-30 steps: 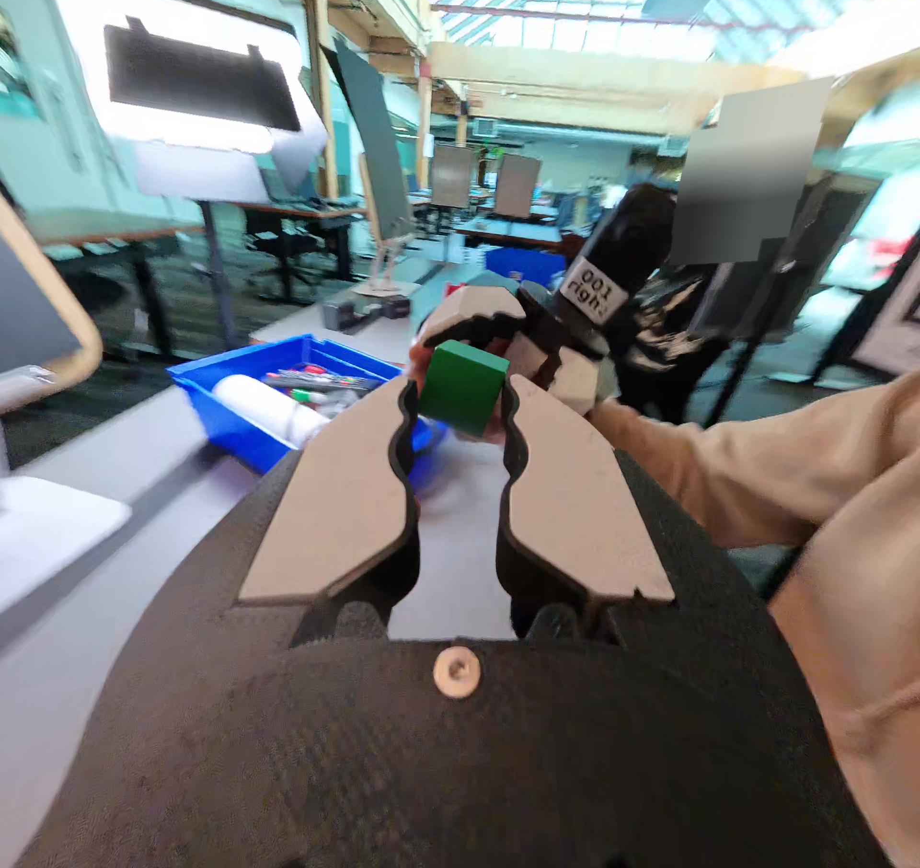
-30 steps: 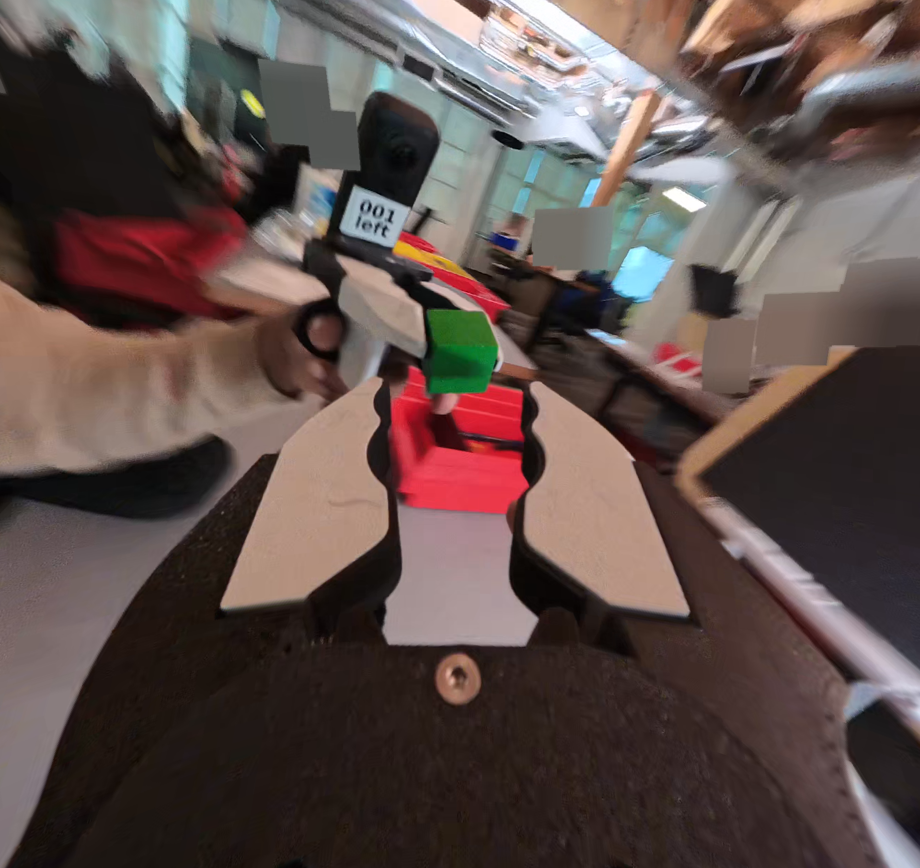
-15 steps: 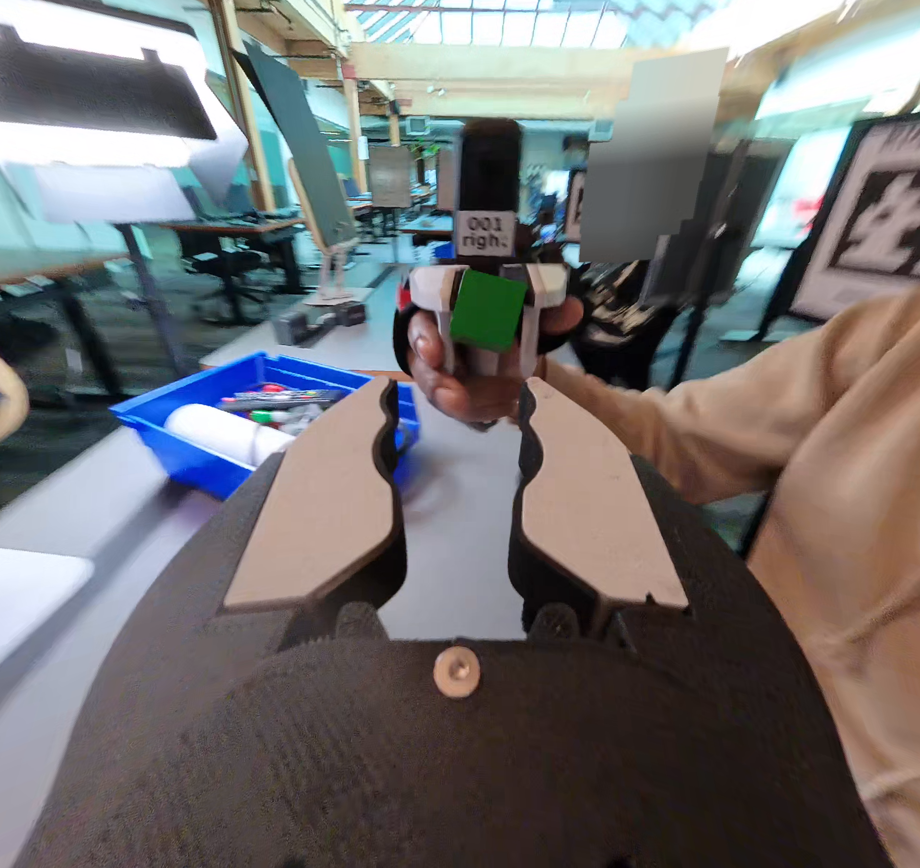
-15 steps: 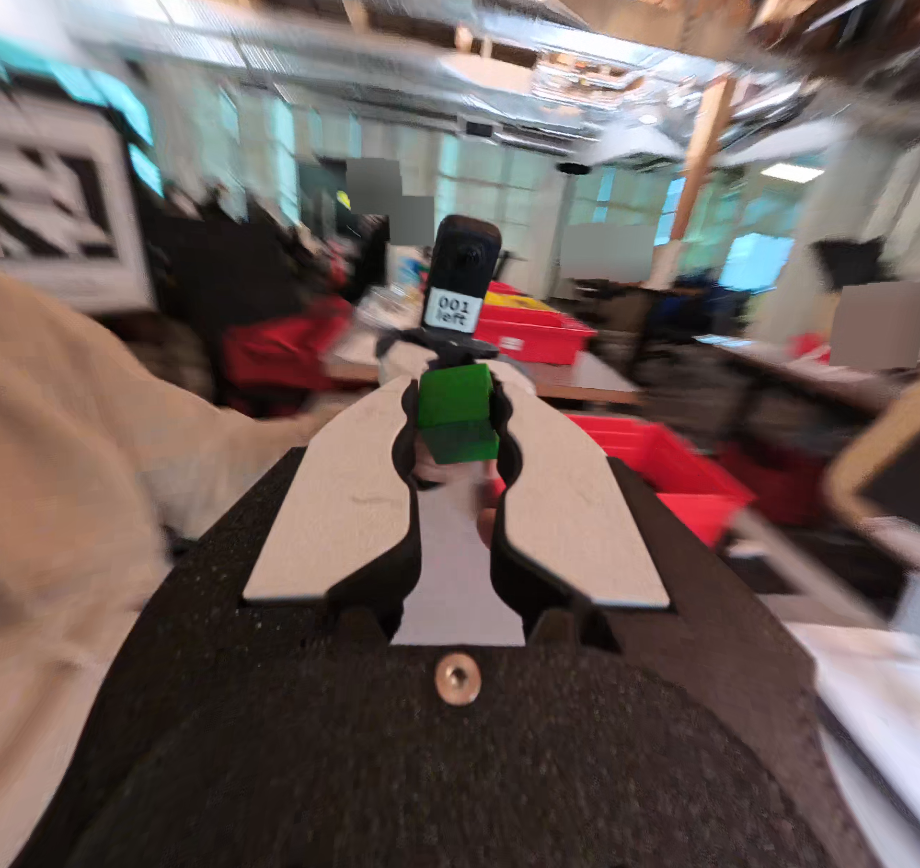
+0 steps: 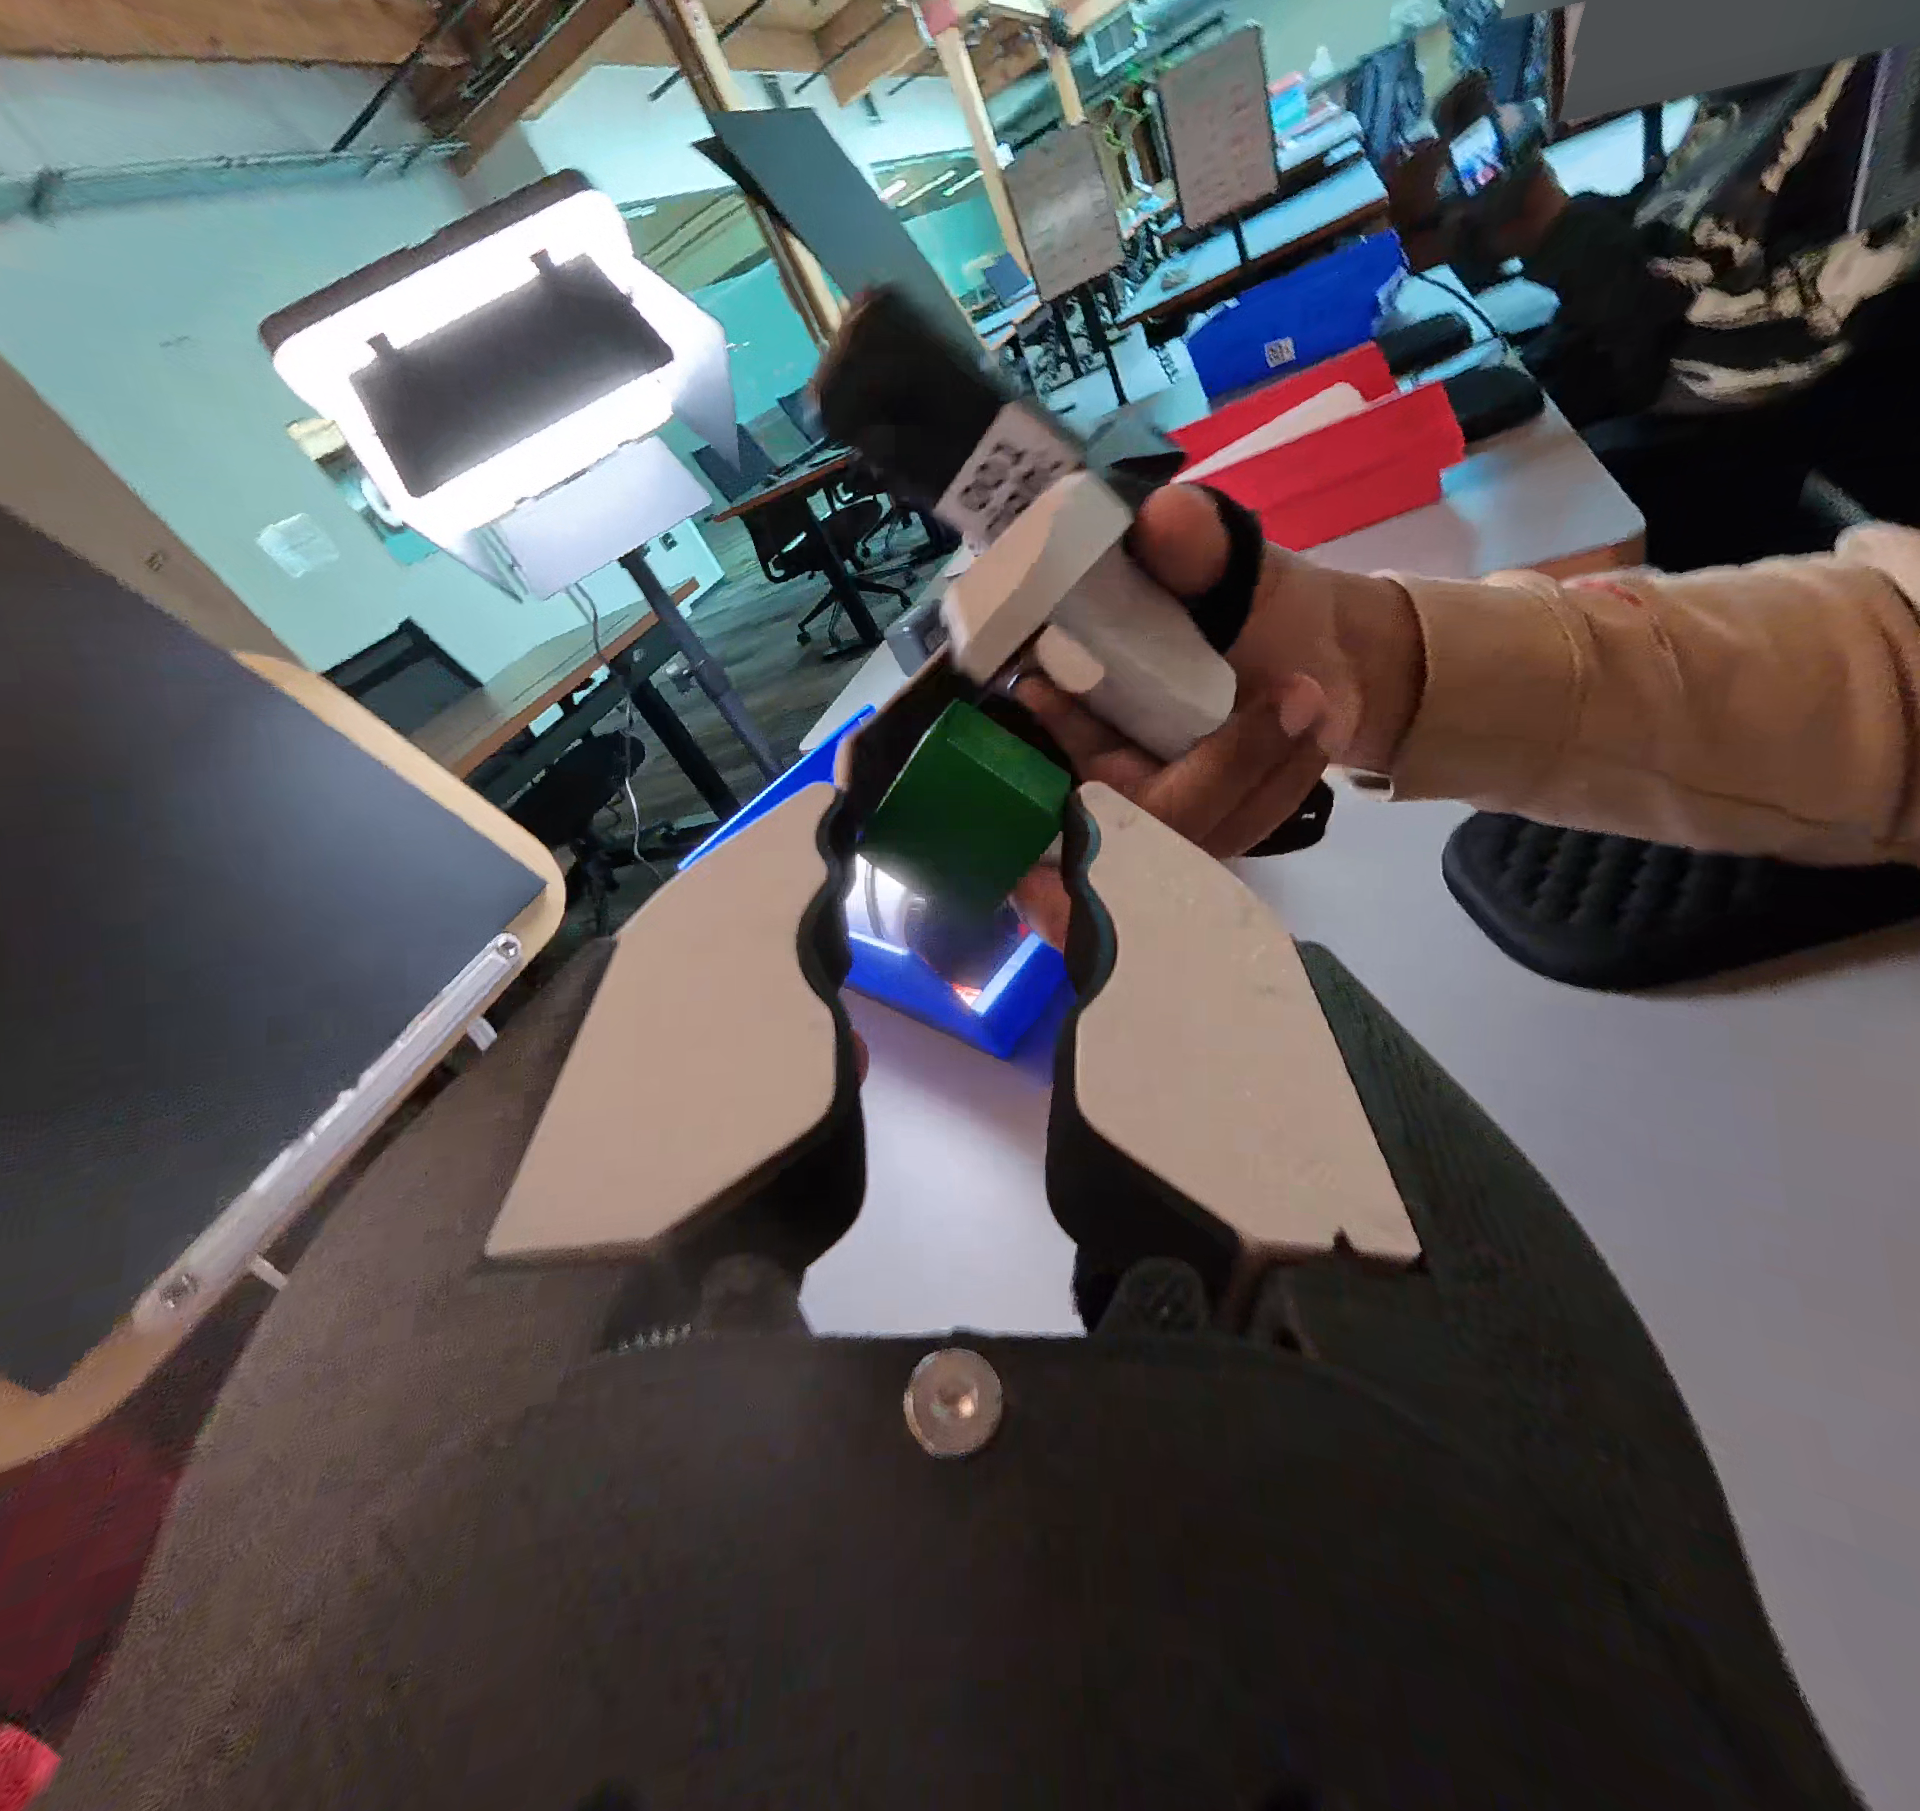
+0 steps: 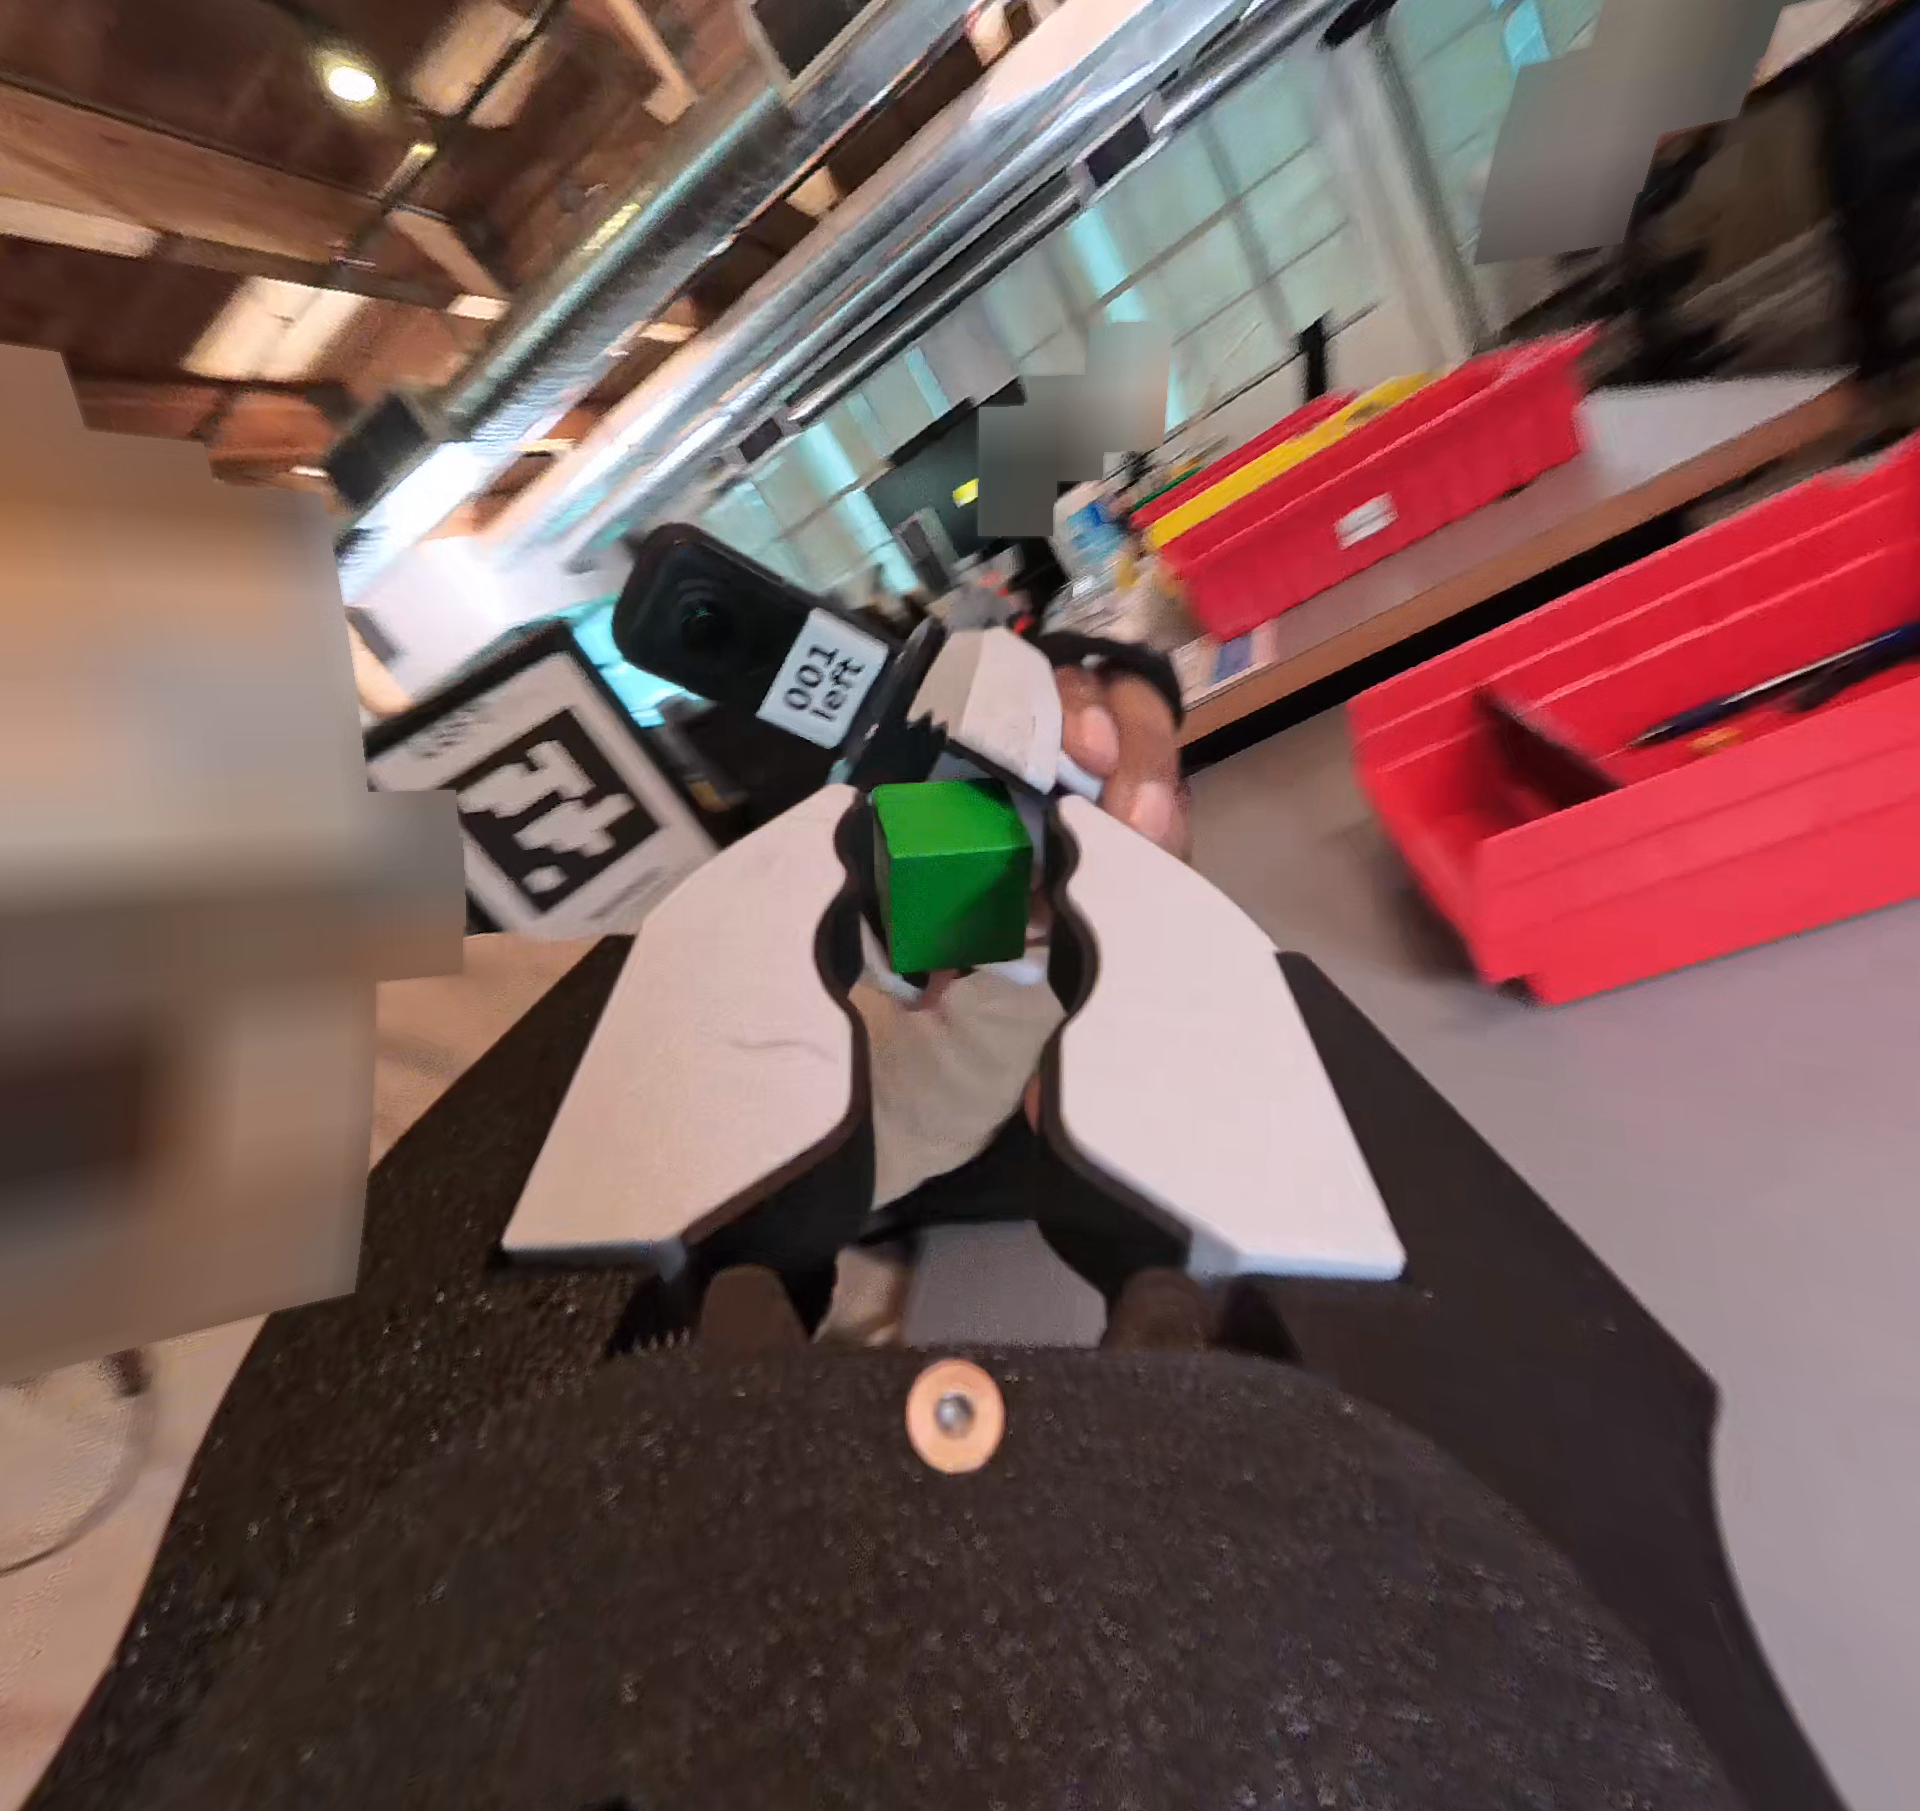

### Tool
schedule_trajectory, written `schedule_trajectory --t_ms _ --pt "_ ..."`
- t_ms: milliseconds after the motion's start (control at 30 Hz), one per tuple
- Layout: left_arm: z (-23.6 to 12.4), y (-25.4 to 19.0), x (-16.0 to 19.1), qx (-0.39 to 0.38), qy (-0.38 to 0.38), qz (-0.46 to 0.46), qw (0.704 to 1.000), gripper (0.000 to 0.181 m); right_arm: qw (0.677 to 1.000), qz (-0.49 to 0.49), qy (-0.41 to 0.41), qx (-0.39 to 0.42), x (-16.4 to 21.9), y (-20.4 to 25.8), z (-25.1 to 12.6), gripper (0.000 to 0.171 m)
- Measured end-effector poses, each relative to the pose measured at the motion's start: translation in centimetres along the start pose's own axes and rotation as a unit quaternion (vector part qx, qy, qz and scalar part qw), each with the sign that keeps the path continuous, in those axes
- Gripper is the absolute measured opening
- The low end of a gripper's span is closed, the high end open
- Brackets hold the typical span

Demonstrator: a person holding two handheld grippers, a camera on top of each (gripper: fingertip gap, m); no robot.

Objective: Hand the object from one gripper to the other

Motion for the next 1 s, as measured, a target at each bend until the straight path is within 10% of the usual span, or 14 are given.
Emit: schedule_trajectory --t_ms 33,167,300,600,667,867,1000 --pt "-0.1 0.6 0.0 -0.006 -0.003 -0.021 1.000 0.039 0.999 -0.040 -0.012 0.028 -0.7 -0.2 -0.5 0.037" --pt "-0.7 2.0 0.0 0.026 -0.014 -0.169 0.985 0.038 0.940 -0.319 0.003 0.122 -2.0 1.2 -2.0 0.044" --pt "-0.5 2.0 0.0 0.103 -0.031 -0.336 0.936 0.038 0.754 -0.610 0.110 0.218 0.1 1.3 -0.9 0.049" --pt "0.6 0.6 0.8 0.172 0.005 -0.449 0.877 0.038 0.542 -0.775 0.138 0.295 1.4 0.1 0.4 0.034" --pt "0.6 0.7 0.9 0.172 0.004 -0.451 0.876 0.037 0.549 -0.769 0.146 0.293 1.5 -0.1 0.4 0.032" --pt "-1.1 3.6 0.3 0.072 -0.041 -0.359 0.930 0.043 0.749 -0.560 0.105 0.337 -2.1 -2.7 -4.3 0.032" --pt "-2.8 5.8 0.3 -0.028 -0.039 -0.275 0.960 0.038 0.778 -0.367 0.199 0.470 -2.6 -9.4 -13.2 0.032"
Point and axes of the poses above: each gripper's, where its closed fingertips meet, z out along the fingers, x out of its underside, y = z × x across the jaws, the point moved 3 cm from there along -z, back along the fingers, and after that the axes turned 8 degrees about -z, right-handed, at the moved point
